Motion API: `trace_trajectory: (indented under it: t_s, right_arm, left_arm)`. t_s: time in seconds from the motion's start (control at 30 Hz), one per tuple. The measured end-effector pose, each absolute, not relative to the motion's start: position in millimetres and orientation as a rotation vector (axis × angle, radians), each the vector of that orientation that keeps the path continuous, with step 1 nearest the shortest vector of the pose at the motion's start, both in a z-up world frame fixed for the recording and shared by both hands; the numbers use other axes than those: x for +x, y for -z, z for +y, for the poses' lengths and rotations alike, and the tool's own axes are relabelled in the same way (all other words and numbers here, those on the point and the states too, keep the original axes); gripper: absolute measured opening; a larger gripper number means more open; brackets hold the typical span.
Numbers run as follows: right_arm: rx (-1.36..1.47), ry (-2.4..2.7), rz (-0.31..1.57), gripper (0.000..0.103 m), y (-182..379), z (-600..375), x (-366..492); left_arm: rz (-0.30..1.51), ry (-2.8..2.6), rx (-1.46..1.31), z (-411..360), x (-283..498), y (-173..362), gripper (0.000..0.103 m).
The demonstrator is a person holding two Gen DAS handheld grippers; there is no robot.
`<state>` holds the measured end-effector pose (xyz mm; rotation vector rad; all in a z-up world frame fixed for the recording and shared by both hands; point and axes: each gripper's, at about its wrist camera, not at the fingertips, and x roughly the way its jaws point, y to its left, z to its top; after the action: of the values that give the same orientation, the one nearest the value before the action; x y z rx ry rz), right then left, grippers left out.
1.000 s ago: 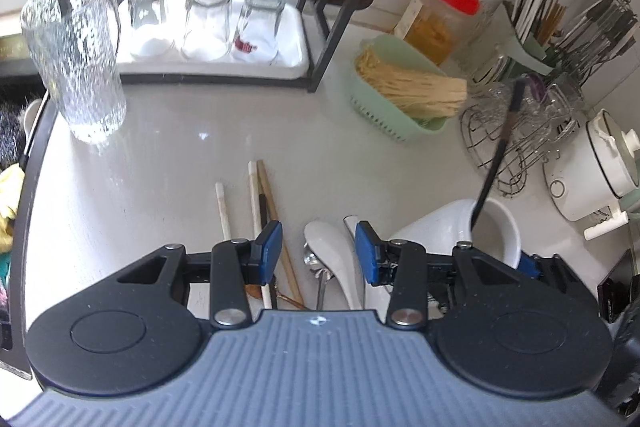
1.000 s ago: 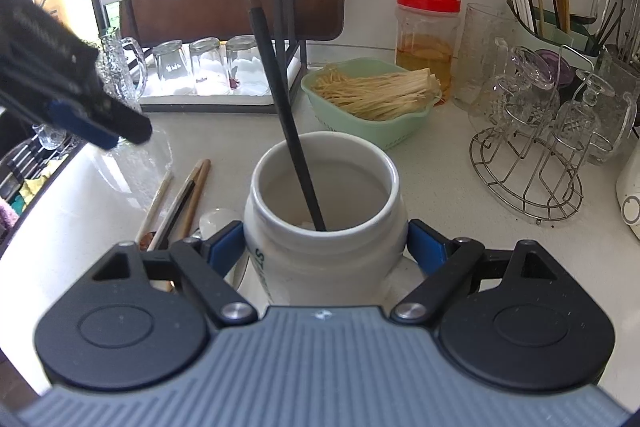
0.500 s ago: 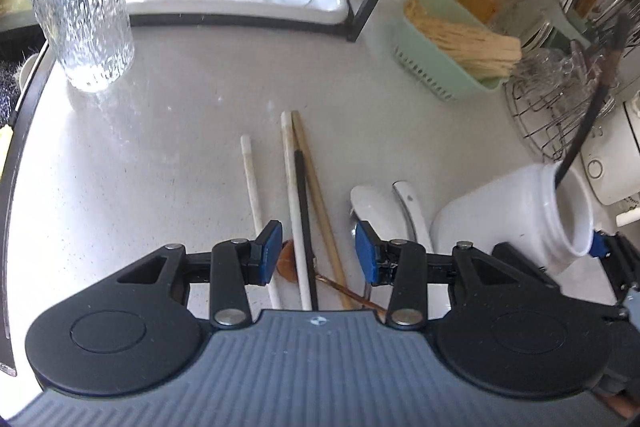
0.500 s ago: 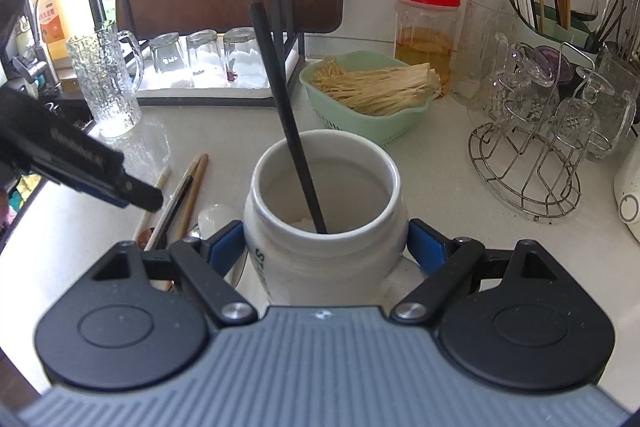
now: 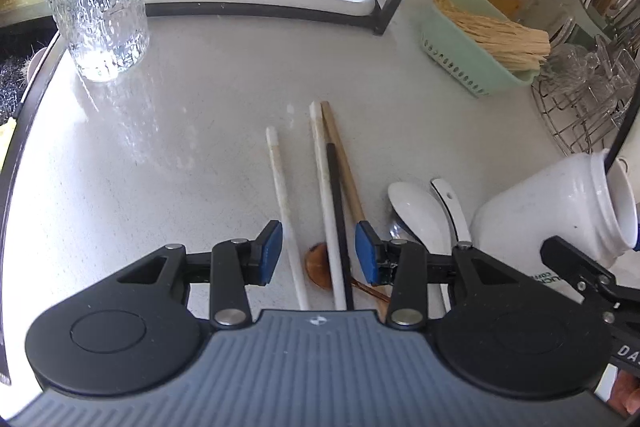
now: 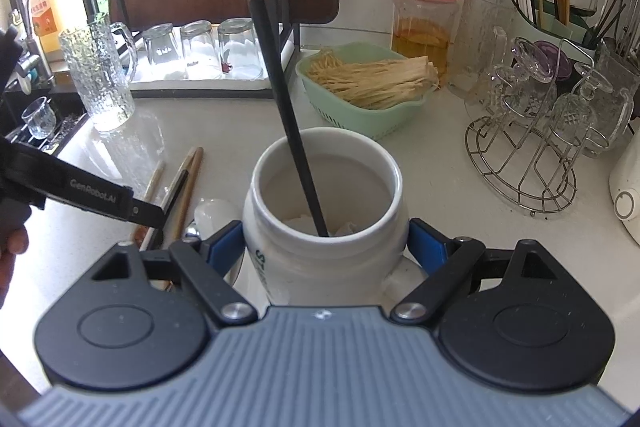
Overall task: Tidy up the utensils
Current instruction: 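Move the left tool back to the chopstick pile, then close the left tool on a white chopstick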
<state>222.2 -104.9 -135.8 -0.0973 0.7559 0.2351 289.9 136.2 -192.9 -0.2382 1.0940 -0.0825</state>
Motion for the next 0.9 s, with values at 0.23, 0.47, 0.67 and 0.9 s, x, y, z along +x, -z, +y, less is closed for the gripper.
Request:
trace_trajectory:
  t_s: [0.23, 0.47, 0.67, 0.9]
  right_arm:
    - [-0.104, -0.223, 0.766, 0.09, 135.8, -102.4, 223.6]
    - [-0.103, -0.212, 0.778, 0.09, 137.0, -101.7, 225.2]
    - [-0.103, -0.207, 0.785, 0.09, 136.9, -100.9, 226.2]
    - [-0.102, -0.203, 0.79, 0.09, 136.7, -100.5, 226.5]
  left_arm:
    - [1.071, 0.062, -0.206, 145.8, 299.3, 195.2, 0.041]
    - [1.032, 0.037, -0.174, 149.9, 310.8, 195.4, 0.027]
    - [1.017, 0.035, -0.14, 143.2, 319.1, 195.9, 0.022]
    - [1.032, 0.035, -0.128, 142.0, 325.6, 199.6, 0.019]
